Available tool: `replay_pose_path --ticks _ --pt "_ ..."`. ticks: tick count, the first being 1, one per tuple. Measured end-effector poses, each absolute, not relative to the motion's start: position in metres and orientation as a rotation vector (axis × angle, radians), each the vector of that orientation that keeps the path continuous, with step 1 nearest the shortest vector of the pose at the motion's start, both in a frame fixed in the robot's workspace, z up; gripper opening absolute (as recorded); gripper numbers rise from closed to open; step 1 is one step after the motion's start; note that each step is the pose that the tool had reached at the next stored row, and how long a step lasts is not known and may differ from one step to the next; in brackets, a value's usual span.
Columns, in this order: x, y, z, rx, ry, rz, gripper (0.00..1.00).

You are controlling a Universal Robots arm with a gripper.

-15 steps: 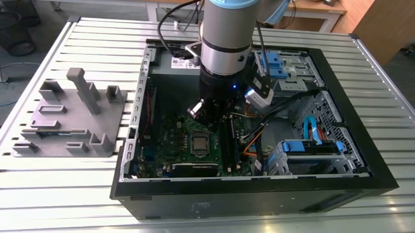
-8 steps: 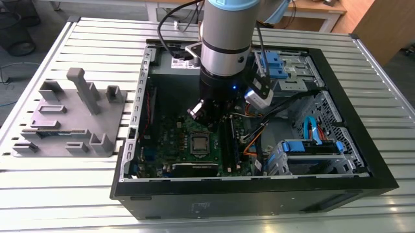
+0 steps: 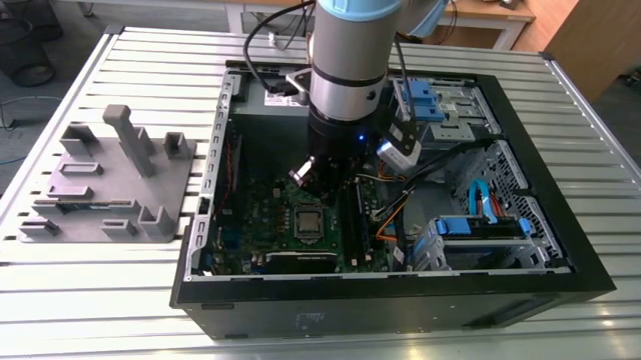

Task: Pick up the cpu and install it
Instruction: 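Install the first cpu locking lever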

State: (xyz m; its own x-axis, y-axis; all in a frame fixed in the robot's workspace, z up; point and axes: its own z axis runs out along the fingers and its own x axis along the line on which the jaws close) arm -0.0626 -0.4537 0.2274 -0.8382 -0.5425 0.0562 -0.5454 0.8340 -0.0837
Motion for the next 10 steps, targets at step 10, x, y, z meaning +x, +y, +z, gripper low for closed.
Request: replay_pose_path --ticks 10 --pt "-0.0625 -0.4537 0.2263 0.884 -2.979 0.154 0.11"
